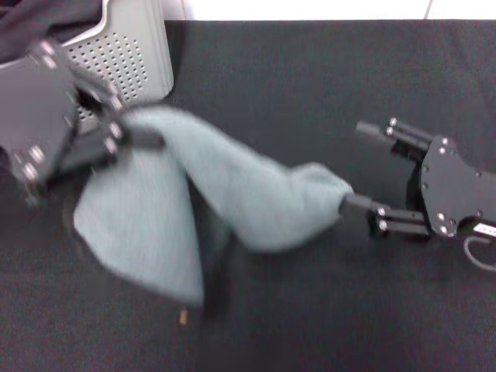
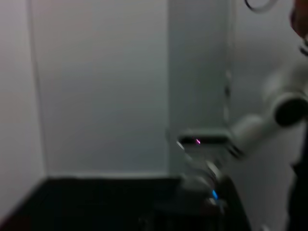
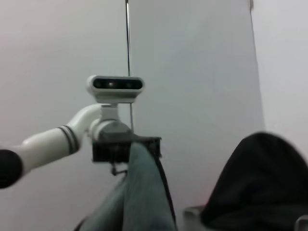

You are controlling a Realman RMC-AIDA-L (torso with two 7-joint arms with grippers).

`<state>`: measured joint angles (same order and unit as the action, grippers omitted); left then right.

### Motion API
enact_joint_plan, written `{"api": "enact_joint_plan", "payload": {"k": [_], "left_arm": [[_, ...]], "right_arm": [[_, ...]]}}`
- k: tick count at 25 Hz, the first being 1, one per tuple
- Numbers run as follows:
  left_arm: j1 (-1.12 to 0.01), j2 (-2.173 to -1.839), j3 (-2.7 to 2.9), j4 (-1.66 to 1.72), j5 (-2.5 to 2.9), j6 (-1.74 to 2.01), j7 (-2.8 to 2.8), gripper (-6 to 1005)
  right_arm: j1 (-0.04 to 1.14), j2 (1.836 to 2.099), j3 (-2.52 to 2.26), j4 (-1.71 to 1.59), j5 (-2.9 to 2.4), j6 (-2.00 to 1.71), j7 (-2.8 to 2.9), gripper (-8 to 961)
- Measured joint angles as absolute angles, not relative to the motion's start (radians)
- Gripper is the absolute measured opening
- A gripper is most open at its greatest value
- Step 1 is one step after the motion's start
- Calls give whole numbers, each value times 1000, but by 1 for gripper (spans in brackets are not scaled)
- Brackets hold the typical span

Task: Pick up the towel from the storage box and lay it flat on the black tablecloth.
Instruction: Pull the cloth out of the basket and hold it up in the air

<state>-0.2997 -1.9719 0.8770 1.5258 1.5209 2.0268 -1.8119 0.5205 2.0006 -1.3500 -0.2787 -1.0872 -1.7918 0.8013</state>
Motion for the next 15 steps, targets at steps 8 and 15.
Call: {"api": "enact_joint_plan", "payload": {"k": [8,15], "left_arm": [[-330,-1989,967,1531,1722,2025,-1696,30],[-343,-2037,988,1651,1896,2022,-1629,29]], "right_arm": [[510,1984,-1354,-296,-1133,-1820,1011,822],[505,1935,-1316,-255,-1125,-1899,1101,823]]}}
